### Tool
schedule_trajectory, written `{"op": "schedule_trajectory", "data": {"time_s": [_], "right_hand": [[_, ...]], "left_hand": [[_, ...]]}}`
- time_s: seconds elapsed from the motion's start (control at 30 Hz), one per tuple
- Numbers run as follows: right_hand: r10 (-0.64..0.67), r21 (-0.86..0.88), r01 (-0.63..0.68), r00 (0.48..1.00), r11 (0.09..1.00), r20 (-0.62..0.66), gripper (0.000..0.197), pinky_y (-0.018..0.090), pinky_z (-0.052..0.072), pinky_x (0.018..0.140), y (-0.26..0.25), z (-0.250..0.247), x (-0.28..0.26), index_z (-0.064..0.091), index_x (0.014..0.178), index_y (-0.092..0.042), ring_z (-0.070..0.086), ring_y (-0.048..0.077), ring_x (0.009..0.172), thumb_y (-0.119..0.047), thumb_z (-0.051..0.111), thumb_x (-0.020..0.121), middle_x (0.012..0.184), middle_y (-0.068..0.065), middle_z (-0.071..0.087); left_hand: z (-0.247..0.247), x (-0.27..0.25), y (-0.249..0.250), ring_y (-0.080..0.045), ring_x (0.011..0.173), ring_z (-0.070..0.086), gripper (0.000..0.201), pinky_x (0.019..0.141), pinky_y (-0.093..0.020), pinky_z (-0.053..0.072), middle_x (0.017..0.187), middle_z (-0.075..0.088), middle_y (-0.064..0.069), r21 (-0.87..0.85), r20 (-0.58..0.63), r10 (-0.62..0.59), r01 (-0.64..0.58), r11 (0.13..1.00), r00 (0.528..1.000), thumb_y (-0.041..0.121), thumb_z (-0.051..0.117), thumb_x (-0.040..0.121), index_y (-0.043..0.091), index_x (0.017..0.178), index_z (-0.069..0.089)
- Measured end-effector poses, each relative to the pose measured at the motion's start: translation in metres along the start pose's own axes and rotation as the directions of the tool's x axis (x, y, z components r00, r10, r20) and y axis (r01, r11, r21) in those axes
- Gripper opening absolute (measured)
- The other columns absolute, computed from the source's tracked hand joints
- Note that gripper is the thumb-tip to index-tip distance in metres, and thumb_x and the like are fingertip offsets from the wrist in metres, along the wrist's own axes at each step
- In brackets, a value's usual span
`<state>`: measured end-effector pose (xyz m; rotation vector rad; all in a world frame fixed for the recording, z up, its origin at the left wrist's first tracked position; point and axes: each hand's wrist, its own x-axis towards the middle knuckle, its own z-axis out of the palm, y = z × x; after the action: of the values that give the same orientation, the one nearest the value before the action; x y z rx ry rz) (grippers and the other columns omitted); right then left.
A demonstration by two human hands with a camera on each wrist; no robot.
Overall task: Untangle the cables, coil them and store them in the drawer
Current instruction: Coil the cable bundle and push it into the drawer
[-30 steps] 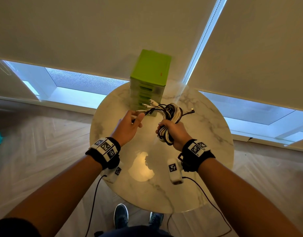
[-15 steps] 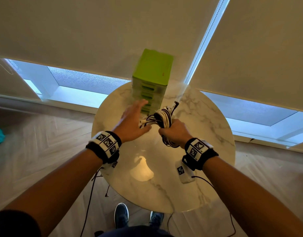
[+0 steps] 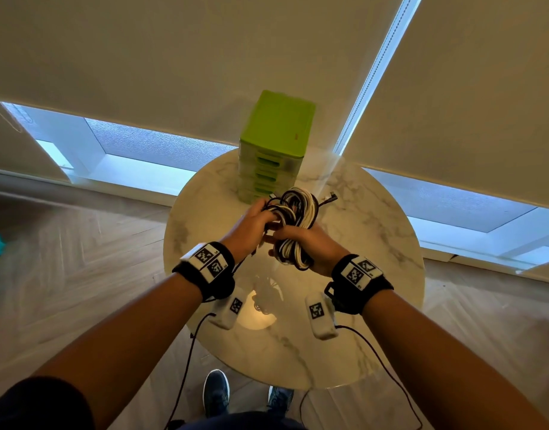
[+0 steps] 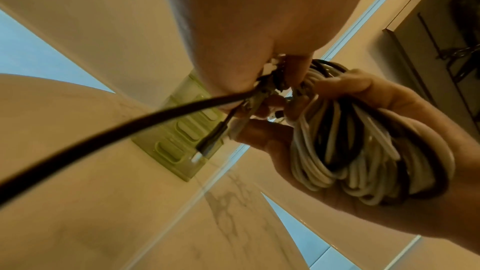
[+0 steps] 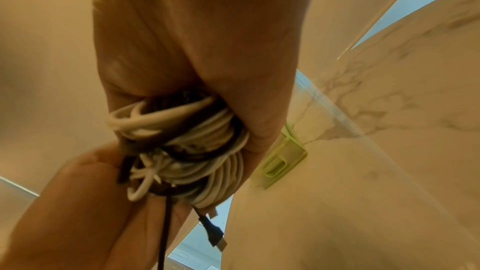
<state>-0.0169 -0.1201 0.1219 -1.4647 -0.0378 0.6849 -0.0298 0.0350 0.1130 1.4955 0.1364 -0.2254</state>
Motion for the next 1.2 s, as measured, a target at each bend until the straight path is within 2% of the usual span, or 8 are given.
{"op": "schedule_trajectory", "data": {"time_s": [0.17,0.27,0.57,0.77,0.9,0.97,1.1,1.2], "right_hand": [[-0.049,-0.009,0.049,0.999,0.999,-0.022,0.034,0.056,0.054,0.091,-0.003,0.003,0.002,0.063,0.121,0.000,0.063,0.051,0.110,0.004,0.065,0.088,0.117,0.030,0.066],[-0.072,-0.039,0.071,0.997,0.997,-0.025,0.030,0.044,0.059,0.082,-0.005,0.002,0.004,0.066,0.117,-0.006,0.069,0.043,0.102,0.003,0.069,0.088,0.112,0.024,0.070],[-0.037,-0.082,0.038,0.999,0.996,0.020,0.030,0.049,0.057,0.087,-0.009,-0.005,0.006,0.067,0.116,-0.005,0.069,0.033,0.093,0.002,0.071,0.087,0.102,0.018,0.072],[-0.037,-0.153,0.035,0.999,0.988,-0.009,0.037,0.046,0.058,0.091,-0.011,-0.015,0.011,0.069,0.119,-0.009,0.070,0.032,0.100,-0.006,0.077,0.083,0.110,0.018,0.073],[-0.052,-0.217,0.045,0.998,0.975,-0.027,0.035,0.050,0.058,0.093,-0.016,-0.021,0.014,0.070,0.116,-0.012,0.071,0.030,0.098,-0.012,0.080,0.082,0.106,0.014,0.075],[-0.062,-0.206,0.053,0.997,0.977,-0.040,0.034,0.051,0.057,0.095,-0.015,-0.026,0.016,0.071,0.115,-0.012,0.071,0.031,0.099,-0.011,0.079,0.083,0.106,0.015,0.074],[-0.067,-0.196,0.060,0.997,0.979,-0.029,0.034,0.047,0.057,0.096,-0.013,-0.030,0.017,0.070,0.118,-0.012,0.070,0.033,0.104,-0.009,0.076,0.085,0.108,0.015,0.074],[-0.072,-0.194,0.063,0.997,0.979,-0.041,0.031,0.047,0.058,0.092,-0.012,-0.031,0.018,0.070,0.115,-0.009,0.071,0.030,0.097,-0.009,0.076,0.085,0.105,0.017,0.074]], "left_hand": [[0.010,0.004,0.001,-0.022,0.114,0.068,0.053,0.089,-0.036,0.058,0.123,0.070,-0.014,-0.078,0.084,-0.100,0.107,0.991,0.991,0.044,0.030,0.102,0.010,0.134,0.055],[0.014,0.007,0.000,-0.007,0.092,0.070,0.041,0.078,-0.024,0.057,0.110,0.069,-0.007,-0.143,0.050,-0.110,0.117,0.983,0.993,0.024,0.018,0.111,0.015,0.123,0.056],[0.016,0.012,-0.005,-0.012,0.106,0.063,0.048,0.074,-0.016,0.056,0.142,0.054,-0.018,-0.187,0.119,-0.073,0.094,0.978,0.990,0.017,0.019,0.111,0.007,0.156,0.032],[0.013,0.015,-0.011,-0.025,0.146,0.041,0.055,0.122,-0.043,0.032,0.158,0.045,-0.012,-0.129,0.065,-0.092,0.099,0.987,0.994,0.024,0.024,0.107,0.026,0.161,0.028],[0.002,0.019,-0.009,-0.020,0.142,0.038,0.043,0.119,-0.043,0.035,0.149,0.045,0.001,0.105,0.006,-0.007,0.006,0.994,1.000,0.051,0.045,0.089,0.057,0.132,0.053],[-0.005,0.020,-0.010,-0.020,0.133,0.033,0.036,0.118,-0.041,0.030,0.133,0.038,0.003,0.258,0.022,0.002,-0.008,0.966,1.000,0.051,0.046,0.092,0.054,0.127,0.053],[-0.012,0.023,-0.011,-0.007,0.108,0.045,0.042,0.095,-0.006,0.038,0.112,0.037,0.001,0.310,0.147,0.108,-0.150,0.939,0.983,0.025,0.045,0.110,0.040,0.147,0.035],[-0.016,0.020,-0.013,-0.001,0.098,0.050,0.045,0.089,-0.008,0.038,0.103,0.043,0.003,0.429,0.161,0.197,-0.248,0.869,0.967,0.026,0.047,0.108,0.032,0.152,0.036]]}}
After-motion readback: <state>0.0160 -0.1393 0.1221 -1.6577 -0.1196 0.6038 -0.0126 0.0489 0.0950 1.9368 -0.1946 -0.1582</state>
